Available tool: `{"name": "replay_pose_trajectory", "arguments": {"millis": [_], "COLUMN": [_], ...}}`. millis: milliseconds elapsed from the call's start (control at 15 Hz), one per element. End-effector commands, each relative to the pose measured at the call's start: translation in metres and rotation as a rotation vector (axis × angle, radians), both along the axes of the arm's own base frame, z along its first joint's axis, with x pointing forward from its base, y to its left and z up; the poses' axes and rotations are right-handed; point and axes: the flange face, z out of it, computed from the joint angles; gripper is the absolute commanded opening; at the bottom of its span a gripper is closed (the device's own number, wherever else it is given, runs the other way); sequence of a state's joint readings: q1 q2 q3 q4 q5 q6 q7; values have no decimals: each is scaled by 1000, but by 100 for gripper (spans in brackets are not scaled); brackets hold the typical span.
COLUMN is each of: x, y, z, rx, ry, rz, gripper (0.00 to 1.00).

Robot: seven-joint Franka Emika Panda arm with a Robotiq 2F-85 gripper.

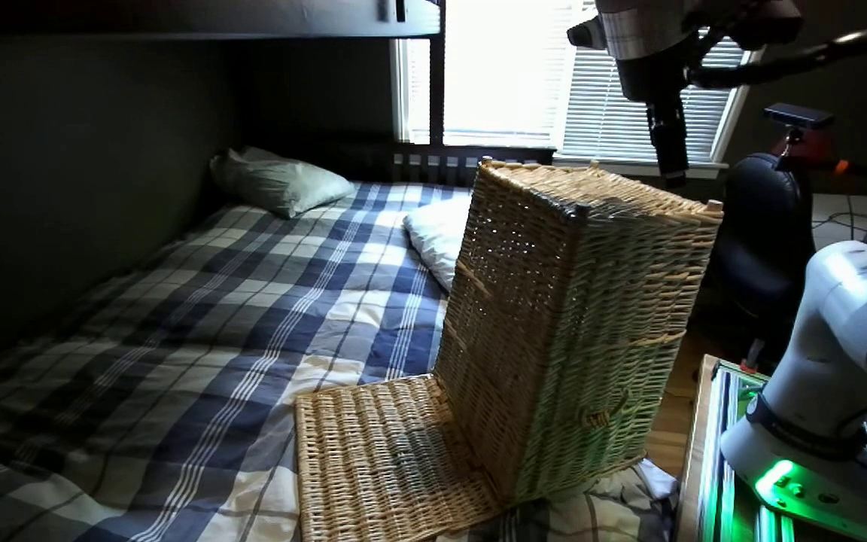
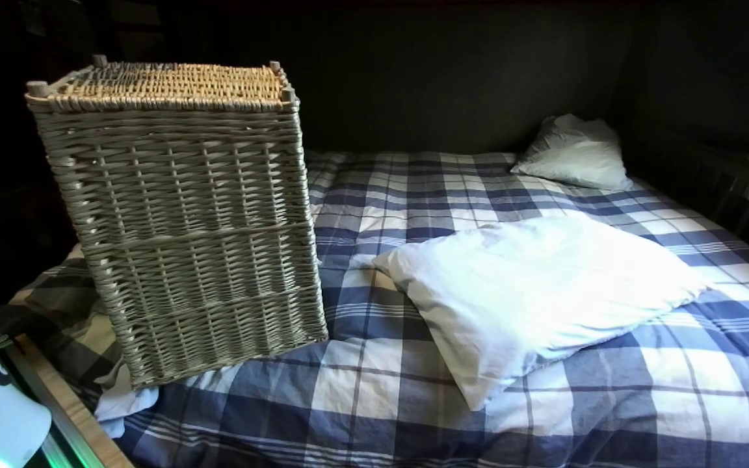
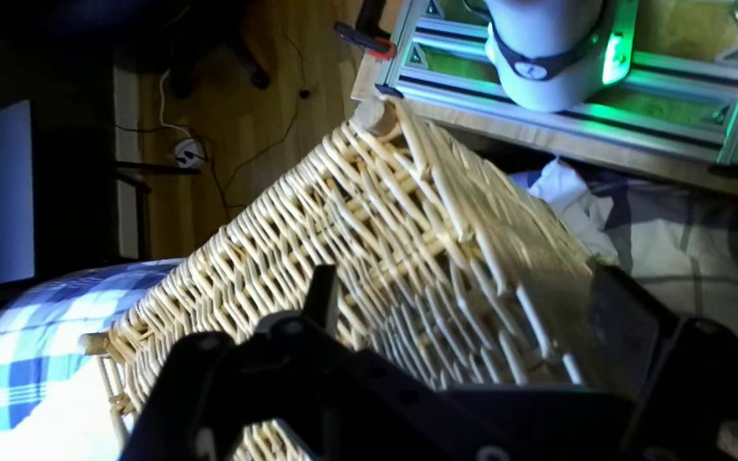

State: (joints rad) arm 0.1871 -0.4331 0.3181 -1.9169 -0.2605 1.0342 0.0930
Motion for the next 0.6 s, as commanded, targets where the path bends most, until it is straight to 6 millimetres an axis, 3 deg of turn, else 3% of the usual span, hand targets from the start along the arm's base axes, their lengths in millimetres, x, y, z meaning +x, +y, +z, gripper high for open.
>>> {"name": "replay_pose_trajectory", "arguments": {"millis": [0,267,533], "x": [-27,-28,-2], "y": [4,6,-7], "z": [-23,-70,-98], "rx": [-51,-75,-193], "ry": [137,233,119], "rz": [135,292,404], "gripper": [100,100,100]}}
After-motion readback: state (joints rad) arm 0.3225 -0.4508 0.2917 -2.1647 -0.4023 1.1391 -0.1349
